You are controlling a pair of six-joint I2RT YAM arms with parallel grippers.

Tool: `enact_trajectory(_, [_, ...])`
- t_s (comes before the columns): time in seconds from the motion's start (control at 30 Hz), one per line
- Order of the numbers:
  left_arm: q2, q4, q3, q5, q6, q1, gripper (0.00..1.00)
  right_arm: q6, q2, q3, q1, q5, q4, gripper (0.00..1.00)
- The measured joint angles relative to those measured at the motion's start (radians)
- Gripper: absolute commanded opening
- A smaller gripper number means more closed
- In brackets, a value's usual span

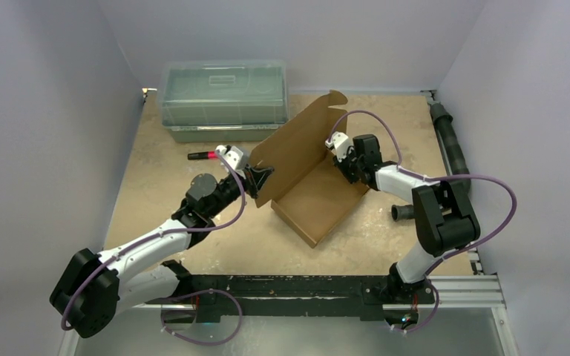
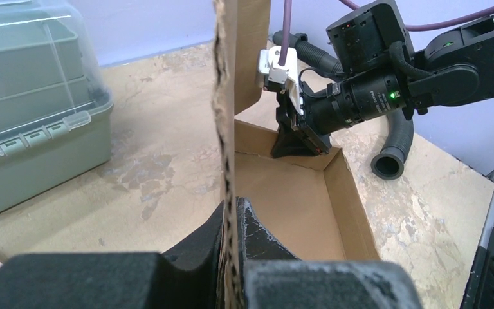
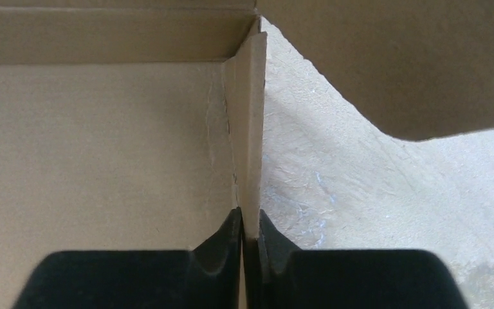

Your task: Fold the paper box

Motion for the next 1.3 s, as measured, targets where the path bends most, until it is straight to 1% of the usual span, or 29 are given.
enact_trajectory(0.07, [-0.003, 0.000, 0.000, 0.000, 0.000, 0.000, 0.00, -0.001, -0.001, 0.000, 0.000, 0.000, 0.000, 0.37])
enact_trajectory(0.13, [-0.010, 0.000, 0.000, 0.000, -0.004, 0.000, 0.00, -0.004, -0.006, 0.000, -0.003, 0.001, -0.003, 0.44])
enact_trajectory(0.3, [-0.025, 0.002, 0.000, 0.000, -0.007, 0.000, 0.00, -0.023, -0.073, -0.008, -0.029, -0.024, -0.022, 0.51])
enact_trajectory(0.4, [-0.025, 0.002, 0.000, 0.000, -0.007, -0.001, 0.00, -0.047, -0.107, -0.008, -0.050, -0.051, -0.037, 0.59])
enact_trajectory(0.47, [-0.026, 0.002, 0.000, 0.000, -0.007, -0.001, 0.00, -0.067, -0.114, -0.008, -0.061, -0.067, -0.051, 0.61])
enact_trajectory(0.57, [-0.031, 0.002, -0.001, -0.001, -0.007, -0.001, 0.00, -0.096, -0.112, -0.008, -0.064, -0.070, -0.077, 0.57])
enact_trajectory(0.6, [-0.033, 0.002, -0.002, -0.001, -0.007, -0.001, 0.00, -0.103, -0.111, -0.009, -0.064, -0.070, -0.086, 0.54])
enact_trajectory(0.83, [-0.042, 0.002, -0.002, -0.004, -0.007, -0.001, 0.00, -0.112, -0.077, -0.009, -0.064, -0.053, -0.094, 0.21])
enact_trajectory(0.93, [-0.045, 0.002, -0.002, -0.005, -0.008, -0.001, 0.00, -0.103, -0.066, -0.009, -0.063, -0.052, -0.092, 0.00])
enact_trajectory(1.1, [-0.045, 0.001, -0.002, -0.009, -0.008, -0.005, 0.00, -0.079, -0.064, -0.009, -0.061, -0.056, -0.086, 0.00])
enact_trajectory(1.13, [-0.045, 0.001, -0.002, -0.011, -0.008, -0.005, 0.00, -0.078, -0.064, -0.009, -0.061, -0.056, -0.086, 0.17])
enact_trajectory(1.17, [-0.046, 0.001, -0.002, -0.011, -0.008, -0.005, 0.00, -0.077, -0.064, -0.009, -0.061, -0.058, -0.086, 0.30])
enact_trajectory(1.2, [-0.047, 0.001, -0.002, -0.012, -0.007, -0.005, 0.00, -0.071, -0.064, -0.009, -0.061, -0.060, -0.086, 0.40])
enact_trajectory(1.23, [-0.047, 0.001, -0.002, -0.012, -0.007, -0.005, 0.00, -0.070, -0.064, -0.009, -0.061, -0.062, -0.085, 0.46])
enact_trajectory(1.3, [-0.051, 0.001, -0.002, -0.012, -0.007, -0.005, 0.00, -0.067, -0.064, -0.009, -0.063, -0.068, -0.087, 0.54])
